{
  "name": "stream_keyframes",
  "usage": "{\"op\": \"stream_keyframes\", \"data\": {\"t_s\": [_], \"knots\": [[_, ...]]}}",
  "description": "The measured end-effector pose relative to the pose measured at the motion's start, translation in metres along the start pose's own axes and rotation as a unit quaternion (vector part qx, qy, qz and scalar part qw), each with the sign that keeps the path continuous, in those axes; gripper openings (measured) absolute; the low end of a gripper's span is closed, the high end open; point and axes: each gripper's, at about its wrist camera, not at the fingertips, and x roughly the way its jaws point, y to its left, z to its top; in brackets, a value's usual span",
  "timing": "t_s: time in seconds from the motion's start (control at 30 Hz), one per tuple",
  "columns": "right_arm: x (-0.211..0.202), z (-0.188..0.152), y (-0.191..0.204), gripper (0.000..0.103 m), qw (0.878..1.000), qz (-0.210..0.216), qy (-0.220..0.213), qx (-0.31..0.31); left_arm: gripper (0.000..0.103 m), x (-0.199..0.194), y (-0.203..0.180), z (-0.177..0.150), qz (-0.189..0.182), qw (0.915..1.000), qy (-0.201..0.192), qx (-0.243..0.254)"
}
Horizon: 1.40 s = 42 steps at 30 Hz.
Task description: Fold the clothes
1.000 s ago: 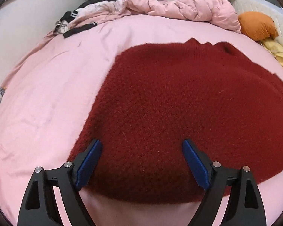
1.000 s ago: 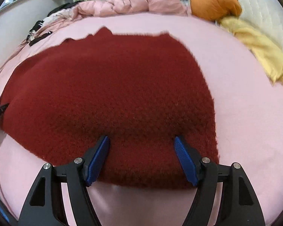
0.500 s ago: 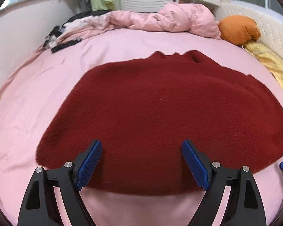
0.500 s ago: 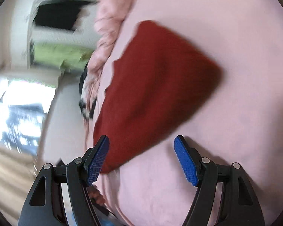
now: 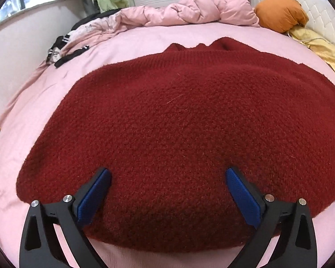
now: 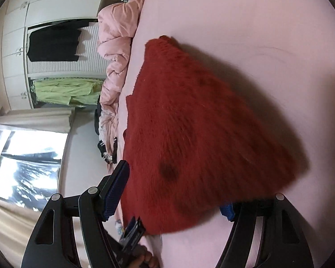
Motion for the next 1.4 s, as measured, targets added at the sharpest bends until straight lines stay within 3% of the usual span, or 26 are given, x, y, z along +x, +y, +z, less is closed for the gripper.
{"op": "stream_keyframes", "data": {"t_s": [0.1, 0.13, 0.2, 0.3, 0.53, 0.73, 0.77, 0.87, 0.93, 0.97, 1.03, 1.13, 1.23, 1.37, 1.4], "knots": [[-0.001, -0.001, -0.004, 0.068, 1.000, 0.015, -0.019, -0.019, 0.103, -0.002, 0.000, -0.002, 0.001, 1.0000, -0.008, -0.001], [-0.002, -0.002, -0.008, 0.054, 0.999, 0.022, -0.031, -0.025, 0.103, -0.003, -0.001, -0.003, 0.002, 1.0000, -0.010, -0.001], [-0.004, -0.007, -0.019, 0.023, 0.998, -0.009, -0.049, -0.046, 0.103, -0.003, 0.001, -0.001, 0.000, 1.0000, -0.008, -0.003], [-0.006, -0.014, -0.019, 0.023, 0.994, 0.013, -0.057, -0.089, 0.103, -0.003, 0.002, -0.001, -0.002, 0.9999, -0.011, -0.004], [-0.007, -0.001, -0.022, 0.023, 0.999, 0.025, -0.011, -0.038, 0.103, -0.006, 0.005, 0.000, -0.006, 0.9999, -0.004, -0.012], [-0.046, 0.014, -0.006, 0.013, 0.995, 0.014, -0.047, -0.087, 0.098, -0.029, -0.002, -0.004, -0.003, 0.9986, -0.002, -0.052], [-0.055, 0.017, -0.004, 0.013, 0.994, 0.018, -0.056, -0.093, 0.098, -0.029, -0.007, -0.008, 0.001, 0.9988, -0.001, -0.050], [-0.045, 0.022, -0.028, 0.013, 0.998, 0.026, -0.022, -0.043, 0.098, -0.020, -0.013, -0.014, 0.014, 0.9992, 0.012, -0.035], [-0.034, 0.017, -0.028, 0.017, 0.999, 0.006, -0.018, -0.045, 0.098, -0.023, -0.010, -0.012, 0.012, 0.9991, 0.007, -0.041], [-0.032, 0.014, -0.023, 0.022, 0.999, 0.019, -0.017, -0.047, 0.098, -0.026, -0.008, -0.009, 0.011, 0.9988, 0.005, -0.047], [-0.025, 0.006, -0.017, 0.046, 0.998, 0.047, -0.012, -0.034, 0.098, -0.028, -0.007, -0.006, 0.009, 0.9989, 0.001, -0.046], [-0.011, -0.005, -0.014, 0.063, 0.998, 0.065, -0.005, -0.003, 0.098, -0.020, -0.013, -0.005, 0.006, 0.9996, -0.004, -0.027], [0.001, -0.008, -0.004, 0.064, 0.999, 0.040, -0.016, -0.012, 0.098, -0.013, -0.019, -0.003, 0.004, 0.9999, -0.010, -0.008], [0.016, 0.004, -0.004, 0.064, 0.999, 0.040, -0.007, 0.010, 0.102, -0.005, -0.021, -0.003, -0.006, 0.9997, -0.024, 0.002], [0.018, 0.007, -0.007, 0.053, 0.999, 0.040, -0.009, 0.019, 0.102, -0.004, -0.021, -0.003, -0.009, 0.9997, -0.024, 0.000]]}}
